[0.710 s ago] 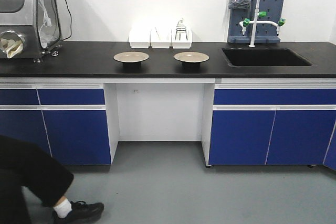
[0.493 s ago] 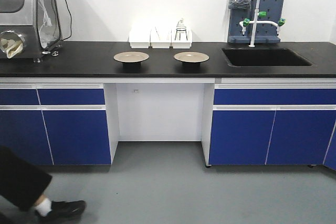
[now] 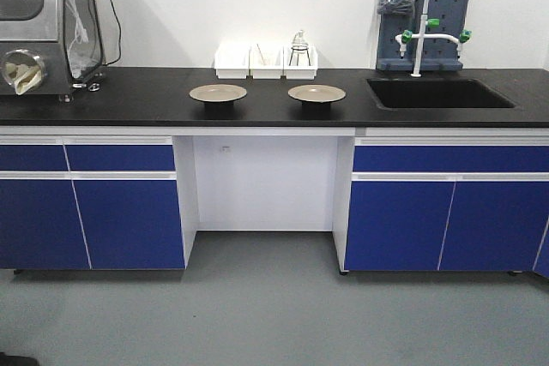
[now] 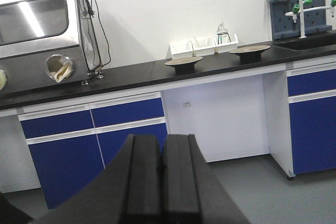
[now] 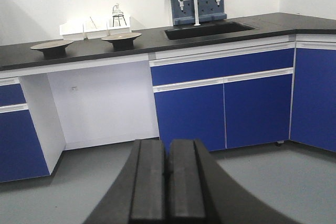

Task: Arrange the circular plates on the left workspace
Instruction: 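Drive the base forward toward the two beige plates on the bench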

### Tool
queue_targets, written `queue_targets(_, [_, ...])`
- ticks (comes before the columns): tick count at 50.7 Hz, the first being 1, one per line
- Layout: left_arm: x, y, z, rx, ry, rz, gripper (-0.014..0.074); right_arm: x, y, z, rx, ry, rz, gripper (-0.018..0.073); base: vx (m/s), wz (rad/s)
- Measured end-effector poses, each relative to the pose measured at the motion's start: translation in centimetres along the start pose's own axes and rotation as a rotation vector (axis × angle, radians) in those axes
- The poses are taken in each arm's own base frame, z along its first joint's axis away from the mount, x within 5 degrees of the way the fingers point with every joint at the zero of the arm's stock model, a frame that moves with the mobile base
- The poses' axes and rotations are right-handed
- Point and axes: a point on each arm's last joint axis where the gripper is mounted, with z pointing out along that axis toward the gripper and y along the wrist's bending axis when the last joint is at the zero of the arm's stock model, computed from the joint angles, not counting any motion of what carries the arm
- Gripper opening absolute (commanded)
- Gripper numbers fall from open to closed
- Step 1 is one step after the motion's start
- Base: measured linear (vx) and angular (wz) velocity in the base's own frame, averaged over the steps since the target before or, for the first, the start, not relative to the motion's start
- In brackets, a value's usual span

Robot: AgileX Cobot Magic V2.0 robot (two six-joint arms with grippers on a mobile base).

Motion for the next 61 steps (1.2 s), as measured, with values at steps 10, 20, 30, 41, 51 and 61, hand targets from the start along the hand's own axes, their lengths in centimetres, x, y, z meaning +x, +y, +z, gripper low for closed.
queue_targets(10, [0.00, 0.00, 0.00, 0.000, 0.000, 0.000, 0.0000, 0.00, 0.00, 0.00, 0.000, 0.000, 0.000, -0.0001, 0.06, 0.03])
queue_targets(20, [0.00, 0.00, 0.00, 0.000, 0.000, 0.000, 0.0000, 0.00, 0.00, 0.00, 0.000, 0.000, 0.000, -0.0001, 0.12, -0.03])
queue_targets(30, [0.00, 0.00, 0.00, 0.000, 0.000, 0.000, 0.0000, 0.00, 0.00, 0.00, 0.000, 0.000, 0.000, -0.0001, 0.14, -0.03])
queue_targets(41, [0.00, 0.00, 0.00, 0.000, 0.000, 0.000, 0.0000, 0.00, 0.00, 0.00, 0.000, 0.000, 0.000, -0.0001, 0.20, 0.12])
queue_targets(51, [0.00, 0.00, 0.00, 0.000, 0.000, 0.000, 0.0000, 0.00, 0.00, 0.00, 0.000, 0.000, 0.000, -0.0001, 0.29, 0.04])
queue_targets(61, [0.00, 0.00, 0.00, 0.000, 0.000, 0.000, 0.0000, 0.00, 0.00, 0.00, 0.000, 0.000, 0.000, -0.0001, 0.37, -0.05])
